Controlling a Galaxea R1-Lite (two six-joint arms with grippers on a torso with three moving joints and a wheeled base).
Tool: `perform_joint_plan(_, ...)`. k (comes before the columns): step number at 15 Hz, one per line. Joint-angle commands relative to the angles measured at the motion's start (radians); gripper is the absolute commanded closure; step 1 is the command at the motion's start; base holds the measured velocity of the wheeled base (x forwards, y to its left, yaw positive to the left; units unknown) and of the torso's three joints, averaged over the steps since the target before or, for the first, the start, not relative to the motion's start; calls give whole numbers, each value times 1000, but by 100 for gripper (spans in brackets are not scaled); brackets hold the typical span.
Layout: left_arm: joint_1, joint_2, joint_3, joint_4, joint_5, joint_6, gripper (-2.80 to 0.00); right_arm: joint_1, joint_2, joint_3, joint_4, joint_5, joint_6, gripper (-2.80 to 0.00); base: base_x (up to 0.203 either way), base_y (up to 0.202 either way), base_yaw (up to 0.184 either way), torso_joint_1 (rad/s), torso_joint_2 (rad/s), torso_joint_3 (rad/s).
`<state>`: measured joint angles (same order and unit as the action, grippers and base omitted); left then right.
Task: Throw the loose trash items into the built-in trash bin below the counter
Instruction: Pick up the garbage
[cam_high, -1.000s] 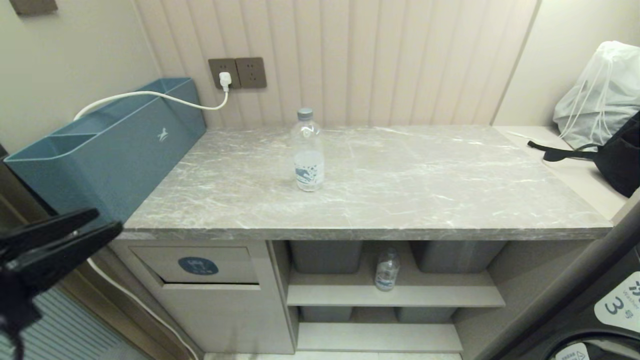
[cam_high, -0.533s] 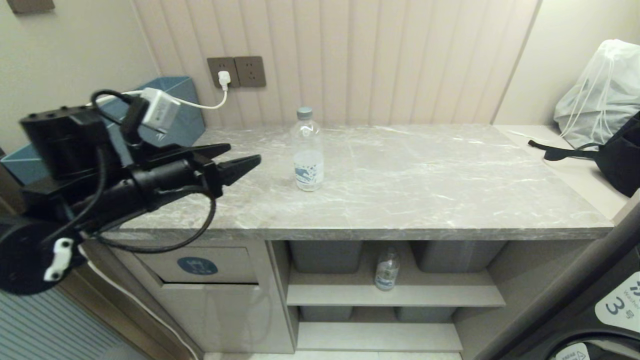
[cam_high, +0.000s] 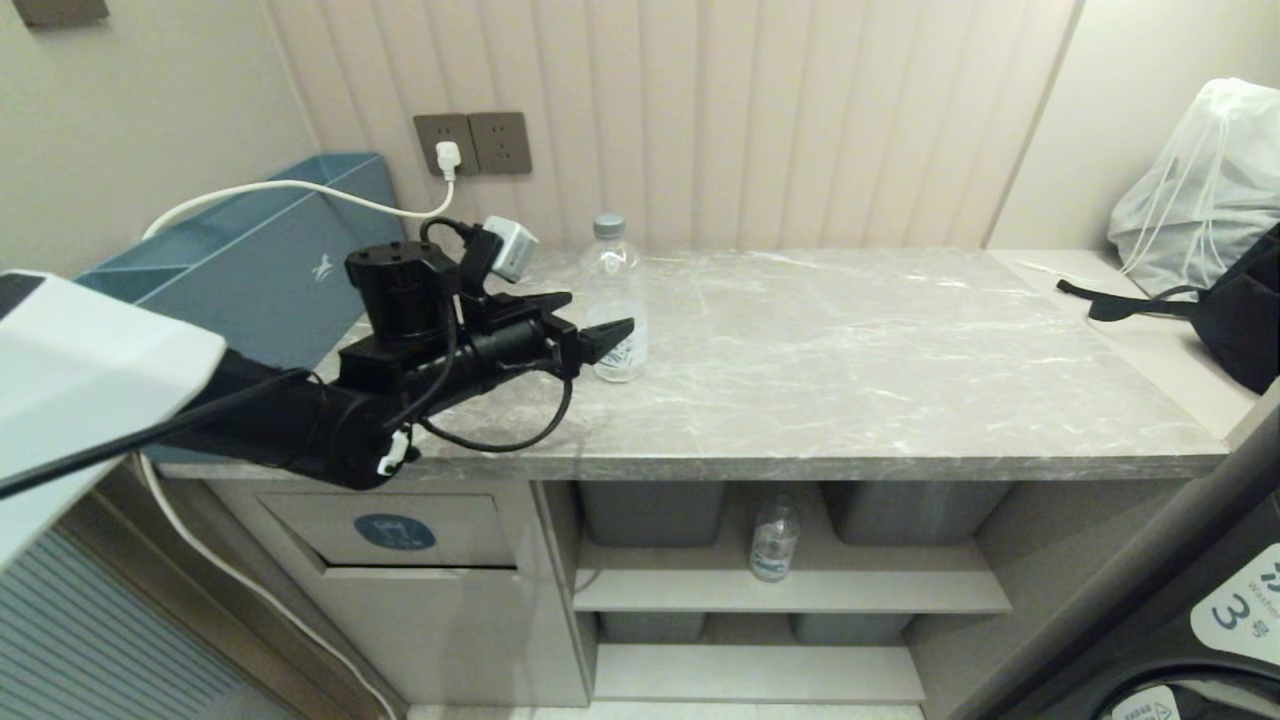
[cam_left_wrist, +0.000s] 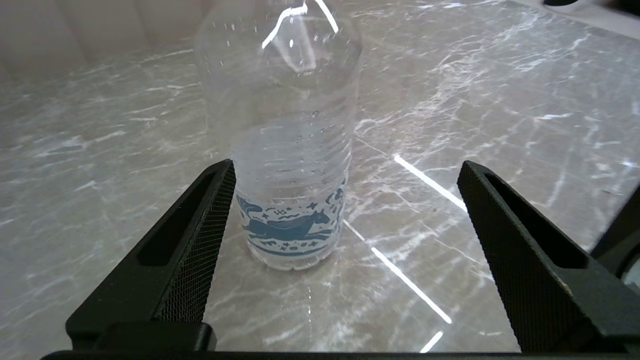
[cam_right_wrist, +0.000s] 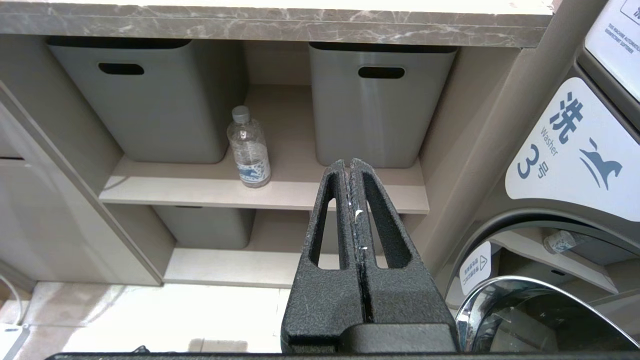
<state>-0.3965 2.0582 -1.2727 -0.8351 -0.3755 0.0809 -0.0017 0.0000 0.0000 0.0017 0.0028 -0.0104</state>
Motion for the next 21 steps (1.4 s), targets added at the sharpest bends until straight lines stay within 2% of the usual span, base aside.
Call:
perform_joint_plan(1, -6, 72, -49, -6, 4, 1, -280, 0, 0, 0, 0, 0, 0, 0, 0, 0, 0, 0, 0, 0)
perform_joint_plan(6, -6, 155, -185, -12, 31, 0, -280, 0, 0, 0, 0, 0, 0, 0, 0, 0, 0, 0, 0, 0)
perform_joint_plan(15, -7, 246, -318, -30, 48, -9, -280, 0, 0, 0, 0, 0, 0, 0, 0, 0, 0, 0, 0, 0)
perform_joint_plan(16, -7, 253, -320, -32, 49, -10, -168, 0, 0, 0, 0, 0, 0, 0, 0, 0, 0, 0, 0, 0)
perform_joint_plan(17, -7, 255, -322, -35, 50, -11, 0, 0, 0, 0, 0, 0, 0, 0, 0, 0, 0, 0, 0, 0)
perform_joint_plan(21, -7, 275, -361, -39, 53, -23, 0, 0, 0, 0, 0, 0, 0, 0, 0, 0, 0, 0, 0, 0)
